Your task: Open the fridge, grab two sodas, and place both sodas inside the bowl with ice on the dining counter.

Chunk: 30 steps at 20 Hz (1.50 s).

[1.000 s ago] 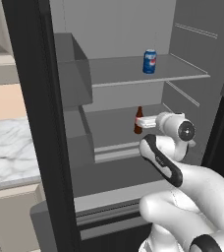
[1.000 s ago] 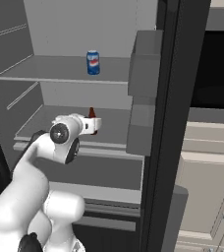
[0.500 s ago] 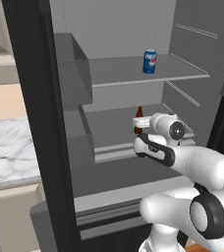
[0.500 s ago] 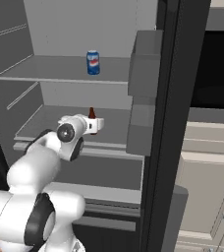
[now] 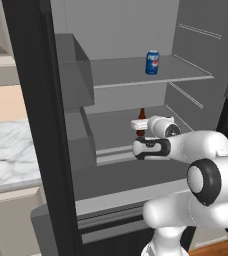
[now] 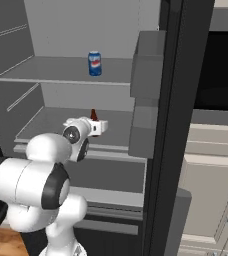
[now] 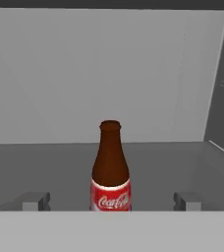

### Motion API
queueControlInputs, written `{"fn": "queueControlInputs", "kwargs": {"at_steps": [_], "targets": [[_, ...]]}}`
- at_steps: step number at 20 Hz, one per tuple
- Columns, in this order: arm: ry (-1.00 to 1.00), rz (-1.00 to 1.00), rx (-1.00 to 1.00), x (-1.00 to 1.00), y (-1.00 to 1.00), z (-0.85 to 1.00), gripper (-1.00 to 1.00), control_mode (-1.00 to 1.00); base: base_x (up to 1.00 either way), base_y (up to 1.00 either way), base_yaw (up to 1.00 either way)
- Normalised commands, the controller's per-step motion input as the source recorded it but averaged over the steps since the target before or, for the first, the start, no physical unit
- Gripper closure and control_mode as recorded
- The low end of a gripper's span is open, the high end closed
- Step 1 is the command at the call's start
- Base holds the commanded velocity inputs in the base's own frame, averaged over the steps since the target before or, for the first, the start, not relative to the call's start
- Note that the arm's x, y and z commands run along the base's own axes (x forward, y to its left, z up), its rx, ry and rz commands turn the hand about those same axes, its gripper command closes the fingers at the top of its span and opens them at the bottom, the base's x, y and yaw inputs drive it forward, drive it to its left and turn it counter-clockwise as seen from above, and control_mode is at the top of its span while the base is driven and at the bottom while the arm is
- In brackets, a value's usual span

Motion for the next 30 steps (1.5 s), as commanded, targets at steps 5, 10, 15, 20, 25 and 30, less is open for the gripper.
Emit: {"fn": "queueControlInputs", "kwargs": {"at_steps": [5,10,15,20,25,30], "targets": [[0.00,0.00,0.00,0.34,0.02,-0.14,-1.00,-1.00,0.00,0.00,0.00],[0.00,0.00,0.00,0.32,0.02,-0.14,-1.00,-1.00,0.00,0.00,0.00],[0.00,0.00,0.00,0.32,0.05,-0.19,-1.00,-1.00,0.00,0.00,0.00],[0.00,0.00,0.01,0.23,0.06,-0.16,1.00,-1.00,0.00,0.00,0.00],[0.00,0.00,0.00,0.00,0.00,-0.01,1.00,-1.00,0.00,0.00,0.00],[-0.05,0.00,-0.01,-0.27,0.00,0.00,1.00,-1.00,0.00,0.00,0.00]]}}
